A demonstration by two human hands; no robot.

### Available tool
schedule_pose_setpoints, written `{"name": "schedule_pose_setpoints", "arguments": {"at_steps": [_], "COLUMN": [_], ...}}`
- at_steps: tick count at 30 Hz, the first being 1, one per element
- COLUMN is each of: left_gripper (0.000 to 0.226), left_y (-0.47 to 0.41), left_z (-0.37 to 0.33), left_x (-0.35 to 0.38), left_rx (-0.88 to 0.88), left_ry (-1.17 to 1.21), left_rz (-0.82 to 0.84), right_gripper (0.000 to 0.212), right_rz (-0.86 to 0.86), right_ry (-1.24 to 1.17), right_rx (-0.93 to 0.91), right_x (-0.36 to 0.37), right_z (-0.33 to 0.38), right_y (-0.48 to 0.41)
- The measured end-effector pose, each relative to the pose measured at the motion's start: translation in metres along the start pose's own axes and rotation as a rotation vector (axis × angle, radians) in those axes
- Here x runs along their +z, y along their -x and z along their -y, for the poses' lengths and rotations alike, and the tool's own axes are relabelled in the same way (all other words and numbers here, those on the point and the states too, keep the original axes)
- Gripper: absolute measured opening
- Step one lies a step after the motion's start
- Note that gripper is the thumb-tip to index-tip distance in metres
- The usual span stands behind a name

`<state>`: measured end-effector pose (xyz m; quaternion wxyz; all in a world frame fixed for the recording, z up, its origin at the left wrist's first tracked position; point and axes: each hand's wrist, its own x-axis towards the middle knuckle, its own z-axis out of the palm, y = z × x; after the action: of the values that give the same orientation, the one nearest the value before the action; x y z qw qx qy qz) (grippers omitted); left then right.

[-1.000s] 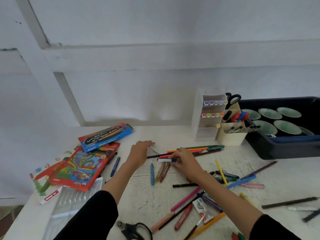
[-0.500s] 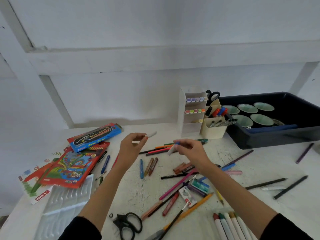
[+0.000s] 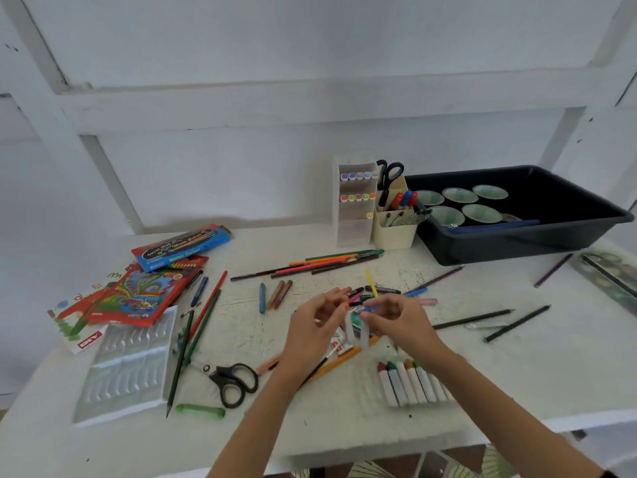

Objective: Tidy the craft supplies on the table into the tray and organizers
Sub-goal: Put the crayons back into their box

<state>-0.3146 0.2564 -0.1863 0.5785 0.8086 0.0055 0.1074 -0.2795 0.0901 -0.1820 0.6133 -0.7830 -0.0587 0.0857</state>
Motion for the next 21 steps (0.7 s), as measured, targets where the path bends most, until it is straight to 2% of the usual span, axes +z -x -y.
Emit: {"name": "schedule_pose_setpoints", "arguments": {"at_steps": [4,11,15,18,21], "left_gripper": [0.014,0.017,0.015,0.02,0.026], "left_y": [0.025,0.052,0.058,0.061,0.066], "left_z": [-0.002,0.004,0.0,-0.002,-0.003], "left_x": [0.021,0.043,0.047,0.051,0.056], "left_rx": [-0.107,-0.16,-0.15,-0.123,-0.108], "left_ry": [-0.026,-0.21,-0.274,-0.362,-0.432], "left_rz": [0.036,0.052,0.039,0.023,0.033], "right_gripper": [0.019,0.016,0.018,0.025,0.026], "right_rz": [0.009,0.025,0.065,0.148,0.159], "right_ry": [0.093,0.207,0.215,0.246,0.281], "right_rx": [-0.018,-0.104,-0.115,-0.155,-0.177], "right_x": [-0.007,-0.01,-0.015,-0.016,-0.015], "right_z": [-0.015,-0.034,-0.038,-0.04,-0.044], "right_y": [0.024,0.045,0.049,0.051,0.053]}}
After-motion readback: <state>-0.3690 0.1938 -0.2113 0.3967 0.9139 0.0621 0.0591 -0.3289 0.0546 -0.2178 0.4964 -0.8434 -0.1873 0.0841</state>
